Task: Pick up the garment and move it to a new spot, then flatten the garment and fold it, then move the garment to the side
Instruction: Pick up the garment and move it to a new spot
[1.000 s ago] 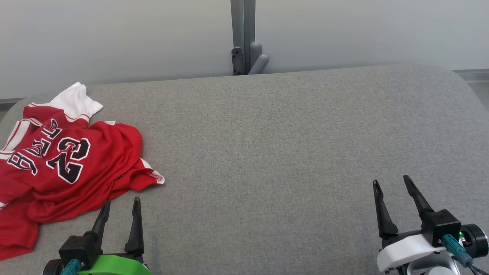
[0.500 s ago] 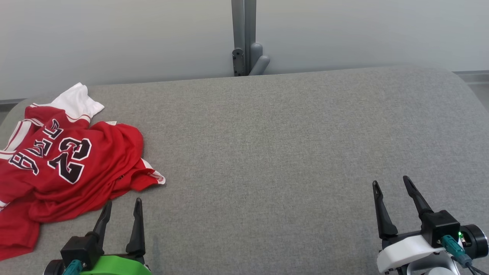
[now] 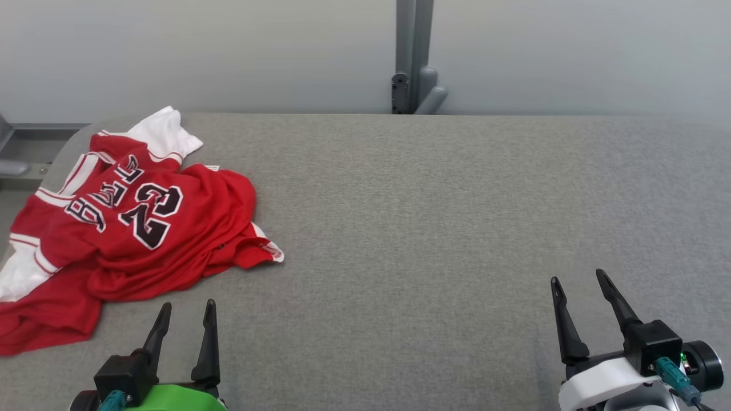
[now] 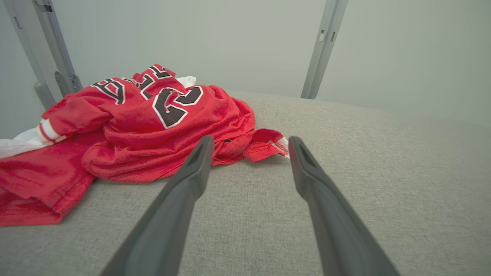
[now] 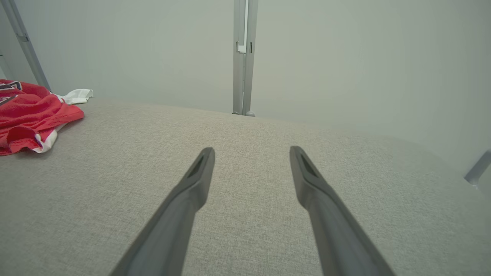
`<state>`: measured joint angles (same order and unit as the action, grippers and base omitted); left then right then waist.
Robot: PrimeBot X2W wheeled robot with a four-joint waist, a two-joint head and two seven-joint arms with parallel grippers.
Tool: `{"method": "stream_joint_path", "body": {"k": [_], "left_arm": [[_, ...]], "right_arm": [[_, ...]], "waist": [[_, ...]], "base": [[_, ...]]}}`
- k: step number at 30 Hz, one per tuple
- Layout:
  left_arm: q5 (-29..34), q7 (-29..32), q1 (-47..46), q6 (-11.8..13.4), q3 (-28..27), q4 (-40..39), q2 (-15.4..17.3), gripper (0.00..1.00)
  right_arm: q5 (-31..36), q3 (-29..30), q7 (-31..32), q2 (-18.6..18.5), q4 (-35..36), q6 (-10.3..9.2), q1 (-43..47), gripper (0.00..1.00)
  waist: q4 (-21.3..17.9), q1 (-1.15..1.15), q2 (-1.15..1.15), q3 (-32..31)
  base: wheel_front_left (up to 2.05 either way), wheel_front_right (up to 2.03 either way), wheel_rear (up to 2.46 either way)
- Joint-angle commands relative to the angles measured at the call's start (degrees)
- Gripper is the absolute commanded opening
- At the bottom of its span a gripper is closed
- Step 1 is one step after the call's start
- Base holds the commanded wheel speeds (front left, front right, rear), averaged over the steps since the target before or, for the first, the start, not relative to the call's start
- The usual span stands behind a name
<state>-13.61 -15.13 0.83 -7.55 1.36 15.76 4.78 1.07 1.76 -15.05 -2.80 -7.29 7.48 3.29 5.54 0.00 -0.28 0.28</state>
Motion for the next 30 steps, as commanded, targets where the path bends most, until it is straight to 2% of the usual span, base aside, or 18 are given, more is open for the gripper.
{"method": "stream_joint_path", "body": {"k": [1, 8, 14, 21, 30], "left_arm": [[0.1, 0.0, 0.7, 0.1, -0.3, 0.3, 0.4, 1.00], [0.2, 0.0, 2.1, 0.1, -3.1, 0.1, 0.5, 1.00], [0.1, 0.0, 3.5, 0.1, -6.3, -0.2, 0.5, 1.00], [-0.1, 0.0, 3.5, 0.1, -7.6, -0.7, 0.0, 1.00], [-2.6, 0.0, -2.6, 0.1, -7.0, -1.2, 0.4, 1.00]], "right_arm": [[-0.3, -0.2, -0.2, -0.2, -0.1, 0.01, 0.4, 1.00], [-0.8, -3.3, -0.2, -0.2, -0.9, 0.01, -0.6, 1.00], [-1.8, -6.4, -0.2, -0.2, -1.6, 0.01, -1.9, 1.00], [-2.1, -7.9, -0.2, -0.2, -1.7, 0.01, -2.2, 1.00], [0.5, -7.5, -0.2, -0.2, -1.2, 0.01, -5.7, 1.00]], "waist": [[4.2, 0.00, 0.28, -0.6], [12.1, 0.00, 0.28, -1.5], [15.2, 0.00, 0.28, -1.7], [15.4, 0.00, 0.28, -0.8], [10.9, 0.00, 0.28, 7.3]], "base": [[0.00, 0.00, 0.00], [0.00, 0.00, 0.00], [0.00, 0.00, 0.00], [0.00, 0.00, 0.00], [0.00, 0.00, 0.00]]}}
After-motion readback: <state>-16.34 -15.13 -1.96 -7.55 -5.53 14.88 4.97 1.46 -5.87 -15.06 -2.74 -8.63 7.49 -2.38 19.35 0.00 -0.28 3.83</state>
